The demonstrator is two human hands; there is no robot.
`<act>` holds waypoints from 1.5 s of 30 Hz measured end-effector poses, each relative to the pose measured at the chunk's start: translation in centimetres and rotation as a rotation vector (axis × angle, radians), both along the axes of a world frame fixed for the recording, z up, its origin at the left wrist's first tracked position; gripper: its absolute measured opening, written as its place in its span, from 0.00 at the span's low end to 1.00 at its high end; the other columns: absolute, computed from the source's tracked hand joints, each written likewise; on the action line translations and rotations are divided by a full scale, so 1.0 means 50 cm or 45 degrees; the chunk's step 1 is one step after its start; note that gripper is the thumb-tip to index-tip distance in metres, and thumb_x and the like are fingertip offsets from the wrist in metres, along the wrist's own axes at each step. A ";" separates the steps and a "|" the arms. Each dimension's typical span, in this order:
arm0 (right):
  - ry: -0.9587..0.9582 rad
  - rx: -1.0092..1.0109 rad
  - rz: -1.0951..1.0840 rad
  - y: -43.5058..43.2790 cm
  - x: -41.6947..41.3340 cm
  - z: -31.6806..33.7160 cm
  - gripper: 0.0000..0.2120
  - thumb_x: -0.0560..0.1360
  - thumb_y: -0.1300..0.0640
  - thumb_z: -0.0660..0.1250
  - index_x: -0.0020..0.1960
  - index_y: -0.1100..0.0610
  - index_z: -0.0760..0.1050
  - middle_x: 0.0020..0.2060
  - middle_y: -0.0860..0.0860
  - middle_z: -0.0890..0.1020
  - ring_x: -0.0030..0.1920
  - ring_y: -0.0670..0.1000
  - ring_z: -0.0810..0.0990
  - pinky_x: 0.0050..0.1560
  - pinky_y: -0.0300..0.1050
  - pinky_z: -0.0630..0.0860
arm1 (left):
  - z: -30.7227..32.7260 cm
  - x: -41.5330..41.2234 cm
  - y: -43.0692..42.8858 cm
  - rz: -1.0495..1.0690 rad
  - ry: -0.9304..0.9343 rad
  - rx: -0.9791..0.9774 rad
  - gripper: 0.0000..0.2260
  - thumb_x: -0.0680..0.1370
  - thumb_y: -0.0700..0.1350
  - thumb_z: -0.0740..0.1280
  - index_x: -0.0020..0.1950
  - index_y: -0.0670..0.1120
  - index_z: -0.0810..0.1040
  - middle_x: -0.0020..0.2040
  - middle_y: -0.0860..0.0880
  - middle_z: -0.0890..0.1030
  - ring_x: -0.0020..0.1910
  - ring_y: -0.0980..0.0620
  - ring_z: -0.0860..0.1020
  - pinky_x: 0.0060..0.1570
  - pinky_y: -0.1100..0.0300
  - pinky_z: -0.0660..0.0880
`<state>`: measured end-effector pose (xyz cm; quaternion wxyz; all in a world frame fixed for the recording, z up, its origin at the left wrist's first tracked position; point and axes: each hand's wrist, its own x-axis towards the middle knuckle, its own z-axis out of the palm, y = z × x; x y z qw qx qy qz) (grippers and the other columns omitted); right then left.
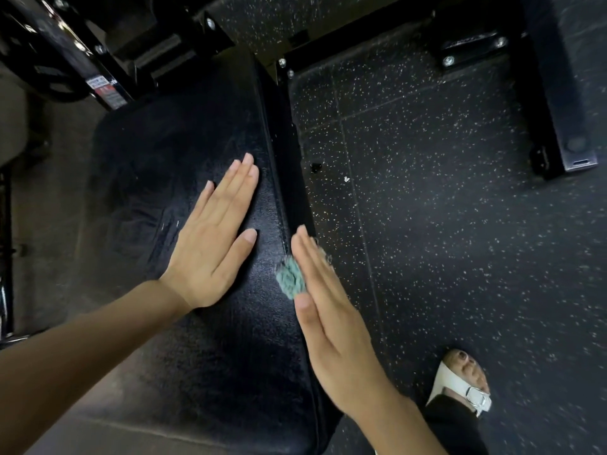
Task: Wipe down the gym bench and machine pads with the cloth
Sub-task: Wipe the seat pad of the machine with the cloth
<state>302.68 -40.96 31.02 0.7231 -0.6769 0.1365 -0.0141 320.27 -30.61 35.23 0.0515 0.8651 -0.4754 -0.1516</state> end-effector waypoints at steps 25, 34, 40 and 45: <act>-0.005 0.051 -0.063 0.017 -0.038 -0.006 0.24 0.83 0.44 0.45 0.78 0.41 0.48 0.77 0.32 0.49 0.77 0.35 0.47 0.79 0.50 0.49 | 0.005 -0.056 0.016 -0.004 0.005 0.006 0.28 0.83 0.51 0.50 0.81 0.39 0.49 0.82 0.46 0.48 0.81 0.50 0.45 0.79 0.48 0.43; -0.014 0.119 -0.167 0.047 -0.072 -0.004 0.21 0.83 0.43 0.45 0.76 0.39 0.50 0.77 0.32 0.53 0.77 0.36 0.51 0.78 0.43 0.50 | 0.005 -0.107 0.032 -0.059 -0.001 -0.034 0.28 0.83 0.51 0.50 0.81 0.40 0.50 0.82 0.47 0.48 0.81 0.51 0.46 0.79 0.51 0.42; -0.021 0.134 -0.198 0.009 0.019 -0.017 0.20 0.86 0.52 0.50 0.76 0.43 0.52 0.77 0.39 0.57 0.77 0.36 0.53 0.79 0.45 0.50 | -0.002 -0.100 0.037 -0.065 0.007 -0.064 0.28 0.83 0.52 0.49 0.81 0.43 0.48 0.82 0.50 0.47 0.80 0.55 0.45 0.79 0.52 0.42; 0.003 0.156 -0.237 -0.006 0.061 -0.027 0.21 0.86 0.53 0.50 0.79 0.48 0.56 0.78 0.40 0.59 0.76 0.36 0.54 0.79 0.45 0.50 | -0.004 -0.094 0.039 -0.087 0.007 -0.075 0.28 0.83 0.52 0.49 0.81 0.44 0.47 0.82 0.50 0.47 0.80 0.55 0.45 0.79 0.51 0.42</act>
